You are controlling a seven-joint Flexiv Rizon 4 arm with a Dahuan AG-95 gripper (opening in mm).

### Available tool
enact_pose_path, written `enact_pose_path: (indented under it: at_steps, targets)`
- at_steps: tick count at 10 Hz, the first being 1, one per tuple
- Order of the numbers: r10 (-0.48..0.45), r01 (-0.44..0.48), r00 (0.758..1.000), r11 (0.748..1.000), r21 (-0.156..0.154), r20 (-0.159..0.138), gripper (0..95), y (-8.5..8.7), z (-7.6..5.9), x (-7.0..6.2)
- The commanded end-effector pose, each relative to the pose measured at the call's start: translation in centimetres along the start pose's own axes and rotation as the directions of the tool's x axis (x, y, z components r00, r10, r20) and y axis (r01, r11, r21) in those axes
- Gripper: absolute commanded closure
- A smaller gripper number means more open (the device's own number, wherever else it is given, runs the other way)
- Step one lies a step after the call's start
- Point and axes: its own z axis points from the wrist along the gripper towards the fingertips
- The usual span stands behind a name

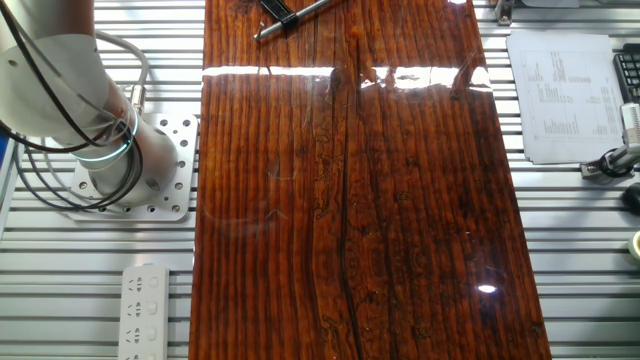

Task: Install the light bulb by rotating it

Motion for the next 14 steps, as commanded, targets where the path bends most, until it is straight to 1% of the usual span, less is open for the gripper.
enact_pose_path:
  at_steps: [1,2,7,11,14]
  targets:
    - [0.002,-0.002,1.0,1.0,-0.003,0.02,57.0,-0.03,0.03,-0.02]
    - [-0.002,0.002,1.0,1.0,0.0,0.026,57.0,-0.04,0.02,-0.01]
    - [-0.013,0.013,1.0,1.0,0.0,0.026,57.0,-0.34,-0.2,0.43]
    - [0.006,-0.006,1.0,1.0,0.003,0.016,57.0,-0.26,-0.15,0.58]
    - [0.025,-0.025,1.0,1.0,0.004,0.017,57.0,-0.19,0.11,0.66]
